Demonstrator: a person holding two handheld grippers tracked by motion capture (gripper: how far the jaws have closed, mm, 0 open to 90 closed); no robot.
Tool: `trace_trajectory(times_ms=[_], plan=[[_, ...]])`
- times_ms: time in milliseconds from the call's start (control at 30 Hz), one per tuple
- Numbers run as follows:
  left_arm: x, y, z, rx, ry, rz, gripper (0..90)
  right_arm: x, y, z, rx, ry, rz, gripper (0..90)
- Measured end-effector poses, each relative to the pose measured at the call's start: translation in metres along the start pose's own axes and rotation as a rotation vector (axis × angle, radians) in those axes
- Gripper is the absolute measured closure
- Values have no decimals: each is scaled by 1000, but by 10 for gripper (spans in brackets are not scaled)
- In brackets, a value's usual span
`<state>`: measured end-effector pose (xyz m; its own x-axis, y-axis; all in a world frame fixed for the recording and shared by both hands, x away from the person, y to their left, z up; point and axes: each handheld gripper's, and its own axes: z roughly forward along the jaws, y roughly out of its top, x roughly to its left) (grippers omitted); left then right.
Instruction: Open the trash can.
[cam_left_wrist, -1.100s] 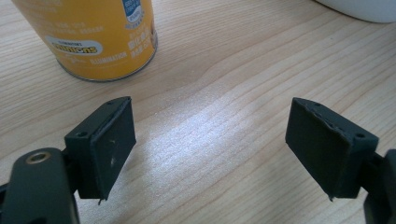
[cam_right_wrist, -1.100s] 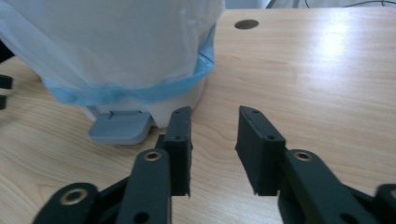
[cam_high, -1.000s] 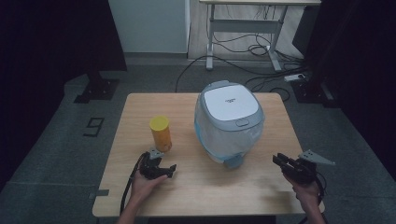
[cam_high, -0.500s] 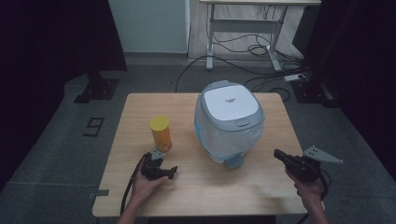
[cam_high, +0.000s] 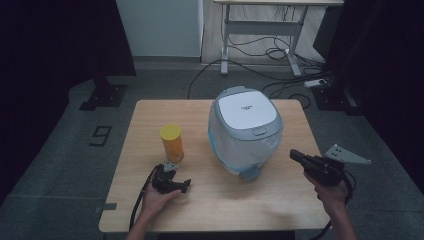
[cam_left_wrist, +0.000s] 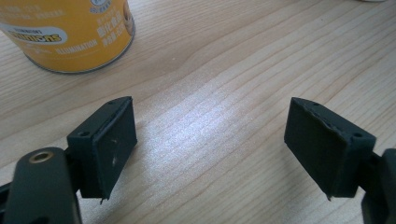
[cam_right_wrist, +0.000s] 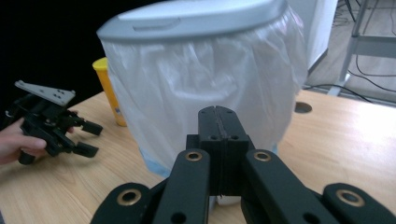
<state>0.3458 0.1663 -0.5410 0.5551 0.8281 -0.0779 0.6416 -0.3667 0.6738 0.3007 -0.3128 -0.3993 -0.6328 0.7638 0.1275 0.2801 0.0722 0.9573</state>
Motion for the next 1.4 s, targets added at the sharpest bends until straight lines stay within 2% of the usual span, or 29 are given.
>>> trace_trajectory(times_ms=[533,1133,1400], plan=[[-1,-1,2,12,-5,8,176,9,34,13,-22,71,-13,893],[-2,-1,2,12,-7,8,178,12,61,22,-38,100,-30,892],[-1,-1,2,12,-8,9,186,15,72,34,-26,131,-32,893]])
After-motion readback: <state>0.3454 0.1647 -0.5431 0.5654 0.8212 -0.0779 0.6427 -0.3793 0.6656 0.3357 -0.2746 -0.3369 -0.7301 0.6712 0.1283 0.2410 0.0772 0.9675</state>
